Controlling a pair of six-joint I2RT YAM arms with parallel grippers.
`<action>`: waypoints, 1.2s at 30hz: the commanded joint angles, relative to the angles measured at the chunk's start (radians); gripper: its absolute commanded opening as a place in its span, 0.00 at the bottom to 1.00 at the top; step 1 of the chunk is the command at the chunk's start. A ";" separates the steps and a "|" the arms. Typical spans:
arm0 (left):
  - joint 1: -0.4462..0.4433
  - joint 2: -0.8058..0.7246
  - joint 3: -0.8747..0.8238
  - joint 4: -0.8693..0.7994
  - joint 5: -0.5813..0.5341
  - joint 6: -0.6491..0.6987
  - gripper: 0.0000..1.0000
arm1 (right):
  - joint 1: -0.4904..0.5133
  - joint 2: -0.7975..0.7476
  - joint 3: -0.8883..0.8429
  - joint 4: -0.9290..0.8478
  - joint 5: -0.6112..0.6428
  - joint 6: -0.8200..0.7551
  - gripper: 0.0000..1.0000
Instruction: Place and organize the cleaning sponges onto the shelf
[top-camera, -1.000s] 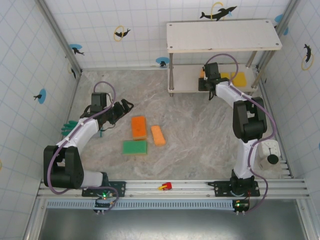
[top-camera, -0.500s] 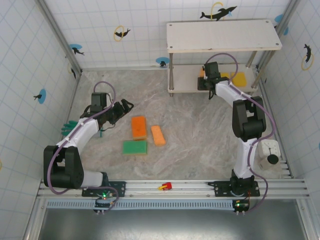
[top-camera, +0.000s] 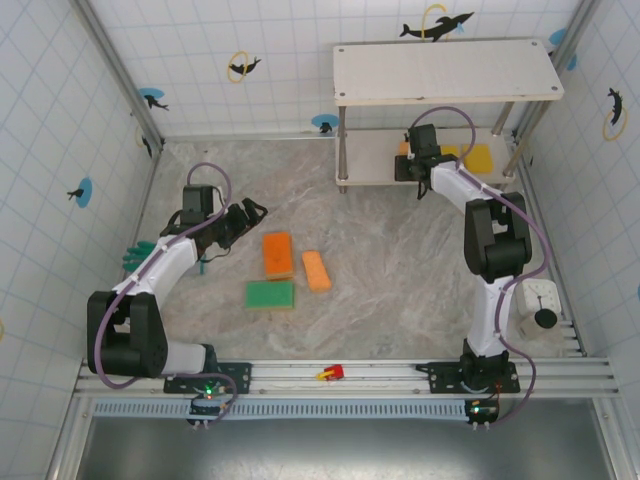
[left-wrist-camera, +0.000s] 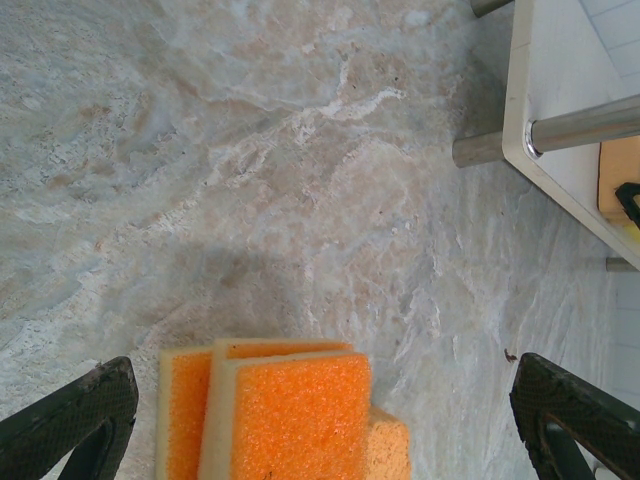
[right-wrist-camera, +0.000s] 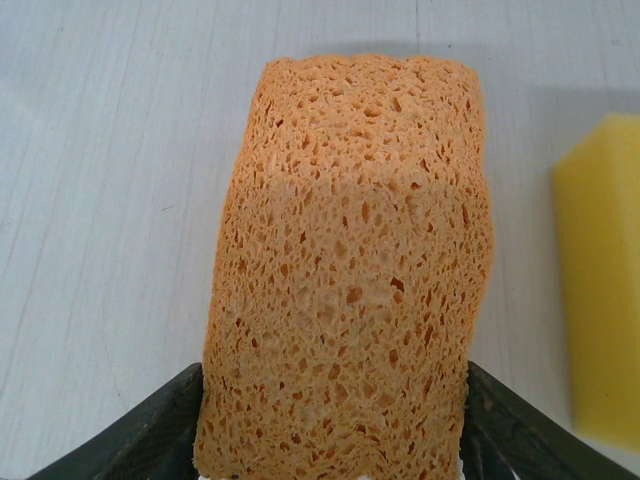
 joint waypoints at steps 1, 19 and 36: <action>-0.001 -0.020 -0.006 -0.015 -0.012 0.014 0.97 | -0.004 0.024 0.041 -0.010 0.006 -0.007 0.65; -0.002 -0.020 -0.011 -0.014 -0.013 0.016 0.97 | -0.008 0.021 0.040 -0.003 0.011 -0.007 0.71; -0.002 -0.024 -0.017 -0.015 -0.013 0.017 0.97 | -0.010 -0.038 -0.001 0.014 0.016 -0.009 0.79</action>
